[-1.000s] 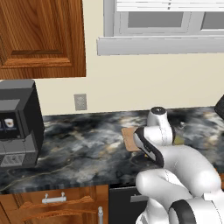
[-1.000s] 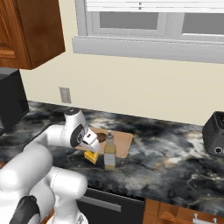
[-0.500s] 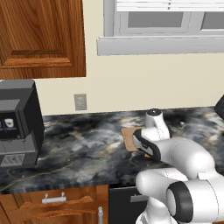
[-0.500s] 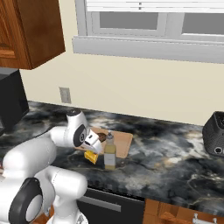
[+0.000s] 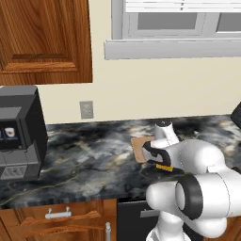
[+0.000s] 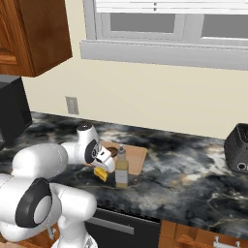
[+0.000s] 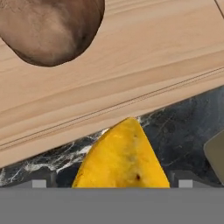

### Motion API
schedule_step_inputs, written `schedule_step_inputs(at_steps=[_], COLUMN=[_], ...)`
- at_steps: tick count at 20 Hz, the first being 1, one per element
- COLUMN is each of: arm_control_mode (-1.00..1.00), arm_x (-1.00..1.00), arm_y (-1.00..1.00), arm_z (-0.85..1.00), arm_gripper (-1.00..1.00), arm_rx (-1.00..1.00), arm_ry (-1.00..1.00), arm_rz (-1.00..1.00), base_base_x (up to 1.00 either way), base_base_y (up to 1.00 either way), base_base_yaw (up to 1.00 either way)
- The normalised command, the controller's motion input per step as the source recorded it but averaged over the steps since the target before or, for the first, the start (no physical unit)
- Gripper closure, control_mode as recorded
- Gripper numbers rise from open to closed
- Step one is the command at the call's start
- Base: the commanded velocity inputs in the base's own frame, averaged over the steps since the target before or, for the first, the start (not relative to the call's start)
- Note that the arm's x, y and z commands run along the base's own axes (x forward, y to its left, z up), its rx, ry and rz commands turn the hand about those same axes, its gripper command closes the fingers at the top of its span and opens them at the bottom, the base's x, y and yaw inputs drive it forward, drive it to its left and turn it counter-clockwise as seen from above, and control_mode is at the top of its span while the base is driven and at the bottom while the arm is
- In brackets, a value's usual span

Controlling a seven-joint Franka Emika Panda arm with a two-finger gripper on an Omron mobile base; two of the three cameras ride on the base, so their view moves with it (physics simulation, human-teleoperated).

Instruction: Retrieve the reheated potato from the microwave, then place the potato, cheese, and condiment on the cutting board.

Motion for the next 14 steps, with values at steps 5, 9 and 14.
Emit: schedule_step_inputs(at_steps=[5, 9, 14], arm_control_mode=[-1.0, -1.0, -1.0], arm_x=[-0.07, -0.13, -0.37], arm_y=[-0.06, 0.08, 0.4], arm_z=[-0.47, -0.57, -0.24], arm_gripper=[-1.0, 1.0, 1.0], arm_rx=[-0.04, -0.02, 0.0], arm_ry=[-0.01, 0.0, -0.02], arm_rz=[0.0, 0.0, 0.0], base_base_x=[0.0, 0.0, 0.0], base_base_y=[0.0, 0.0, 0.0], base_base_yaw=[0.0, 0.0, 0.0])
